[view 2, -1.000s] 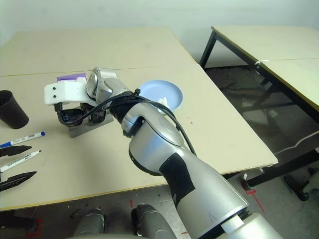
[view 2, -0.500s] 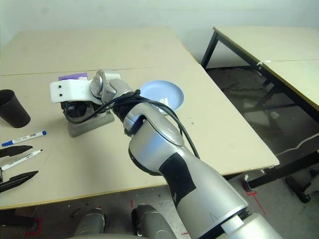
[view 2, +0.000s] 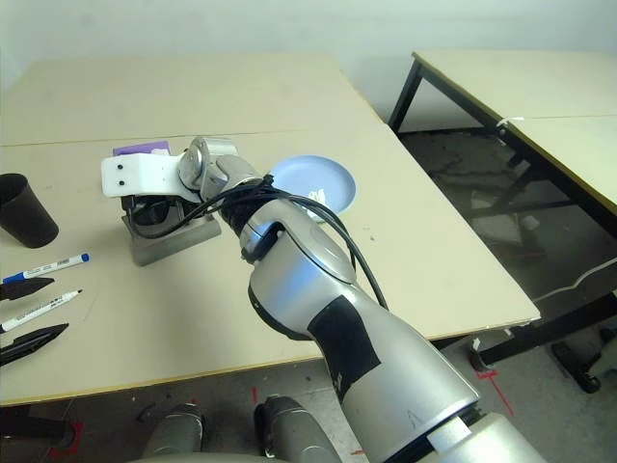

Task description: Organize and tidy the items on the table.

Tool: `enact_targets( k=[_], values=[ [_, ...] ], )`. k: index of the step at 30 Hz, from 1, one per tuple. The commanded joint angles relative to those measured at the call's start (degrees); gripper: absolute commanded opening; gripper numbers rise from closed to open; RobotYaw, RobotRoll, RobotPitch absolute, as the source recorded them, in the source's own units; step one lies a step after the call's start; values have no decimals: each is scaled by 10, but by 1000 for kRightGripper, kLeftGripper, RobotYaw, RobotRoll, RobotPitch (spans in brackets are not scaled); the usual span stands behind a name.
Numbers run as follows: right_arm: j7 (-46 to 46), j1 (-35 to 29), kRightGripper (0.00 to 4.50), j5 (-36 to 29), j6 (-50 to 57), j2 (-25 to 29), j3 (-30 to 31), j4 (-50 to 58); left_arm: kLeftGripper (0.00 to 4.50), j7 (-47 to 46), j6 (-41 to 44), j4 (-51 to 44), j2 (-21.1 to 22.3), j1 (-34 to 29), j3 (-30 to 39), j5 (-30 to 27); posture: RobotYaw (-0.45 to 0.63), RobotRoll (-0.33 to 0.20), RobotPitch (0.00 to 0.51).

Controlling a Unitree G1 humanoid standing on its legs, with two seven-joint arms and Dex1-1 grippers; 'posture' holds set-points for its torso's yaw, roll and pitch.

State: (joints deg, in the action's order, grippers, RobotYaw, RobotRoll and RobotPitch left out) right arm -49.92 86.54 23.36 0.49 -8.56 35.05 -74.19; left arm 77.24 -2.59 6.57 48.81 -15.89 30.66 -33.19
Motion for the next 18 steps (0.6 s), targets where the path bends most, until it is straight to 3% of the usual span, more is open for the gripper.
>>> enact_targets(
  k=[1, 18],
  values=[
    [-10, -26, 108, 8, 1, -77, -2, -6, 4500, -2, 1, 3, 1, -8, 11, 3, 154, 0, 100],
    [23, -50, 108, 9, -9, -87, -5, -9, 4500, -13, 0, -15, -2, -16, 19, -2, 169, 0, 106]
  ],
)
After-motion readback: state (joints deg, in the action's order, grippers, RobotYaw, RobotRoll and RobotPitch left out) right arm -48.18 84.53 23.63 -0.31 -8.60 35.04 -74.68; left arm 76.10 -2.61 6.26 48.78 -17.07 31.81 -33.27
